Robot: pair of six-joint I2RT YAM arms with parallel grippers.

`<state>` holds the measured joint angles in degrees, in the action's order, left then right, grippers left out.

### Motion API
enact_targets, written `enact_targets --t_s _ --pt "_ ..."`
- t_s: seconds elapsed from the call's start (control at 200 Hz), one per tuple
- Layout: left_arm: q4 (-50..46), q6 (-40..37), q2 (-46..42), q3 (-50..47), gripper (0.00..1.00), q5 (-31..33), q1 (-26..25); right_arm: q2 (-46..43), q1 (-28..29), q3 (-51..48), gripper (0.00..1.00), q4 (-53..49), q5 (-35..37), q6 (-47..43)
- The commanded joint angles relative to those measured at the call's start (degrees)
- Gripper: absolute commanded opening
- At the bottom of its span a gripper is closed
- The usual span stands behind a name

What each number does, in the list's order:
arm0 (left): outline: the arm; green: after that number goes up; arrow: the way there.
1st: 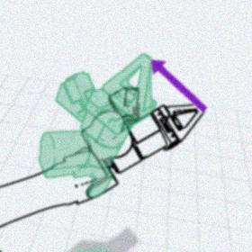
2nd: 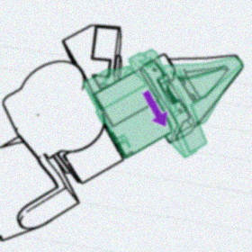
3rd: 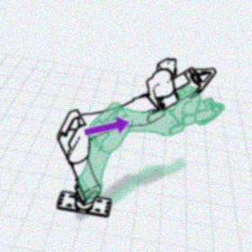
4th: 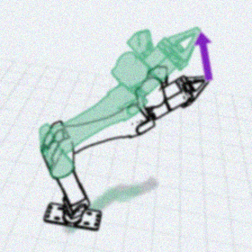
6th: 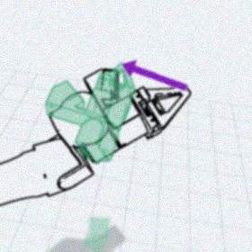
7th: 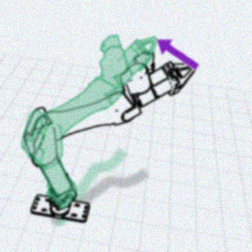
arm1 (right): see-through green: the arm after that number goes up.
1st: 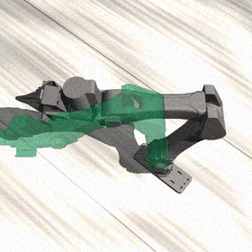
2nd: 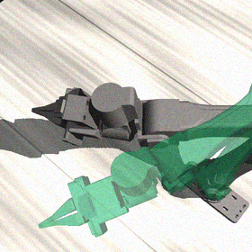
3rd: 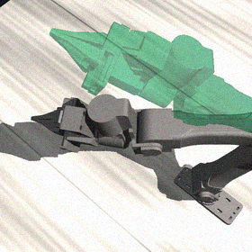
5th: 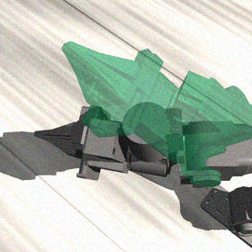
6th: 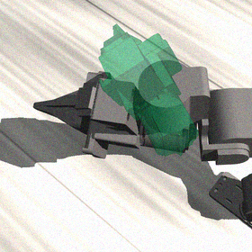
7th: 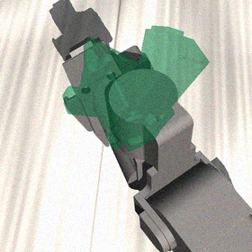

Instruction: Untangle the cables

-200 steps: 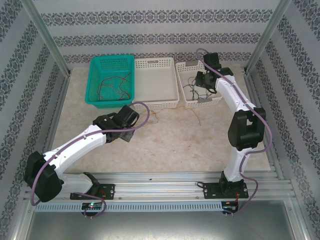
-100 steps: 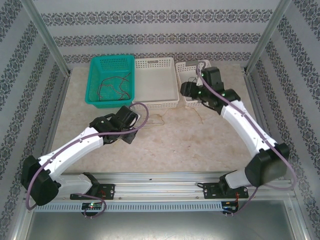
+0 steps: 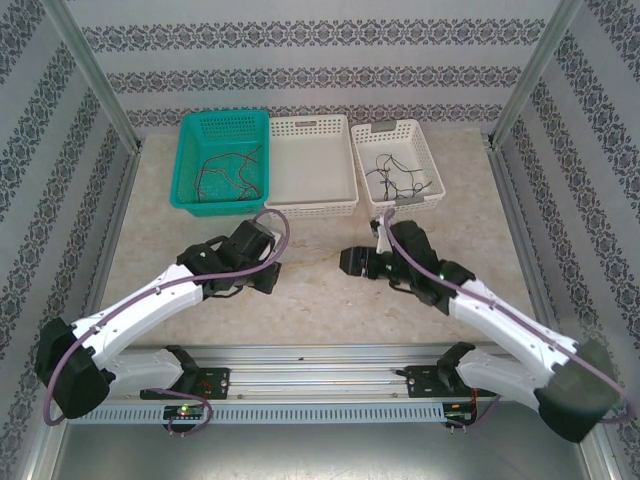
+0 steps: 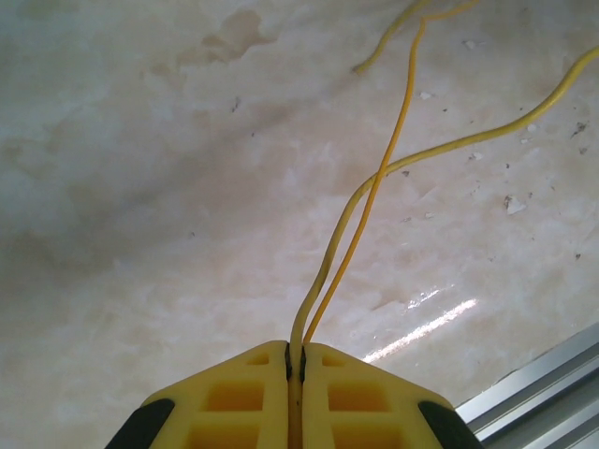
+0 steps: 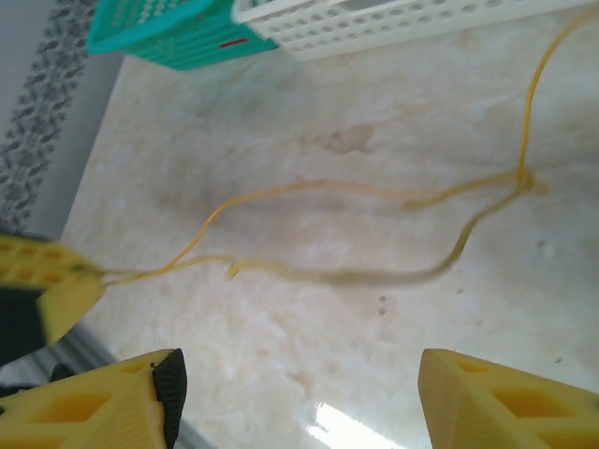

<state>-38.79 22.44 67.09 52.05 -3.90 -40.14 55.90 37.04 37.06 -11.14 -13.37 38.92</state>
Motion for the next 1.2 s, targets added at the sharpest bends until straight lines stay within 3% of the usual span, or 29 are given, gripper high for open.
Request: enact_targets --t_s 0.0,0.22,0.39,0.969,1.084,1.194 --pt "7.1 9.4 -1.0 -3.5 0.00 -1.1 -0.6 -6.2 1.8 -5.5 0.68 3.8 4.8 5.7" --pt "14.8 14.4 -1.3 -8.1 0.00 -2.7 -1.2 -9.8 2.8 -13.8 0.70 8.3 10.0 11.9" --pt "16.9 15.5 -1.1 -9.6 0.00 -1.6 -2.8 -3.1 3.1 -13.7 0.70 13.4 10.9 16.8" --pt "23.3 18.0 -1.0 -17.4 0.00 1.7 -5.9 12.6 5.1 -9.9 0.68 27.6 13.4 20.9" --pt "24.9 18.6 -0.3 -18.3 0.00 1.6 -6.3 16.3 5.6 -8.8 0.60 29.9 12.6 21.6" --pt "26.2 19.1 -0.2 -19.0 0.00 1.6 -6.9 19.4 5.8 -8.1 0.44 32.4 12.1 22.2"
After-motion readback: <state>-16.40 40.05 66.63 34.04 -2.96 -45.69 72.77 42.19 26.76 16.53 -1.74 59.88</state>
